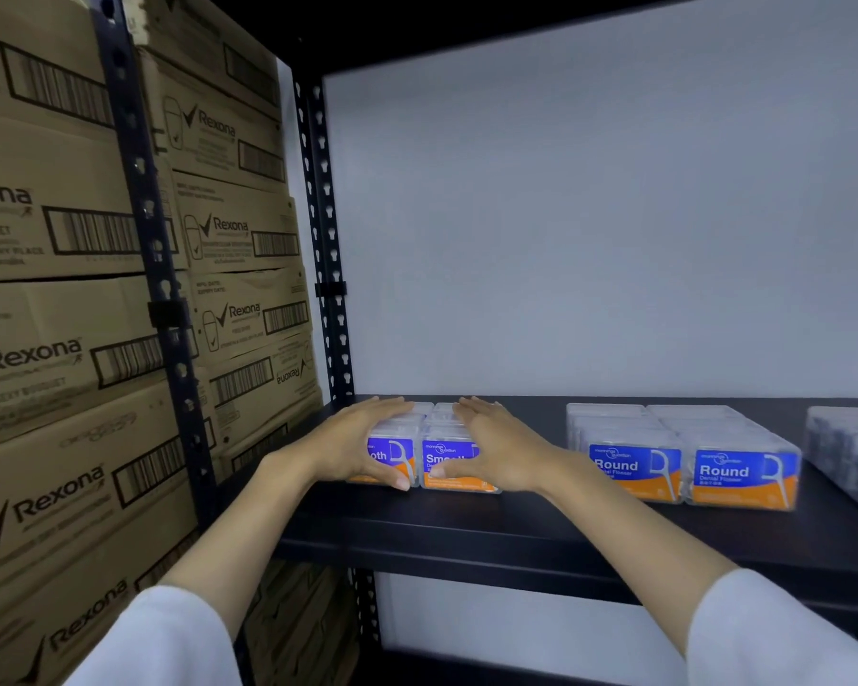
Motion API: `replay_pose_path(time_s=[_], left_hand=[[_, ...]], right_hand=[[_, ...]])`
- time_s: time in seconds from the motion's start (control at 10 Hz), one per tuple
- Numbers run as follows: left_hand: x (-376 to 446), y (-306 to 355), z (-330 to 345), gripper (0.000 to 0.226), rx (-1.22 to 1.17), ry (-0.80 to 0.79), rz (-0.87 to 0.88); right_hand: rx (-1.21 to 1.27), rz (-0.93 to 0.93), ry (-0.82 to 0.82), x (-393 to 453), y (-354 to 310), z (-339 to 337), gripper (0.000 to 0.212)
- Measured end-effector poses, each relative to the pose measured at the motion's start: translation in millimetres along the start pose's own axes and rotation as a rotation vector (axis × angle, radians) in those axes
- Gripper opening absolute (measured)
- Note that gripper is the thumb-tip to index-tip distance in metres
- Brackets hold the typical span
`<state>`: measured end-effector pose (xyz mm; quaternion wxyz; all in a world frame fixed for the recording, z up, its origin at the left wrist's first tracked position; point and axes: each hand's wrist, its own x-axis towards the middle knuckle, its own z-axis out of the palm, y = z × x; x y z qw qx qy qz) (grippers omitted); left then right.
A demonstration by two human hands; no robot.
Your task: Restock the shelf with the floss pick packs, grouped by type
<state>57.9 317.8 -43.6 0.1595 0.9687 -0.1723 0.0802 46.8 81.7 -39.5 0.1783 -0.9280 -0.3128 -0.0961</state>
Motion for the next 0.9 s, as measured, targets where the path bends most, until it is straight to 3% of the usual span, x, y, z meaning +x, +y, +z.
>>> replay_pose_path(time_s=[0.2, 0.4, 0.5, 0.6, 0.9], left_hand=[[-1, 1, -2, 0.124, -0.001, -0.007, -0.013], [-5, 9, -6, 0.107, 0.125, 0.012, 0.005], [-12, 14, -7, 0.116, 0.118, 0.074, 0.030], [-19, 26, -7, 0.116, 0.031, 0.134, 0.049], [-15, 125, 12, 0.030, -0.187, 0.351, 0.191]], right_hand=[[0.031, 0.014, 0.009, -1, 0, 0, 0.073], [0.094, 0.020, 0.001, -1, 0, -1, 0.077], [0.213, 0.052, 0.030, -8, 3, -7, 0.093], [0.304, 0.081, 0.099, -20, 5, -12, 0.089], [0.265, 0.207, 0.414, -102, 31, -49, 0.039]])
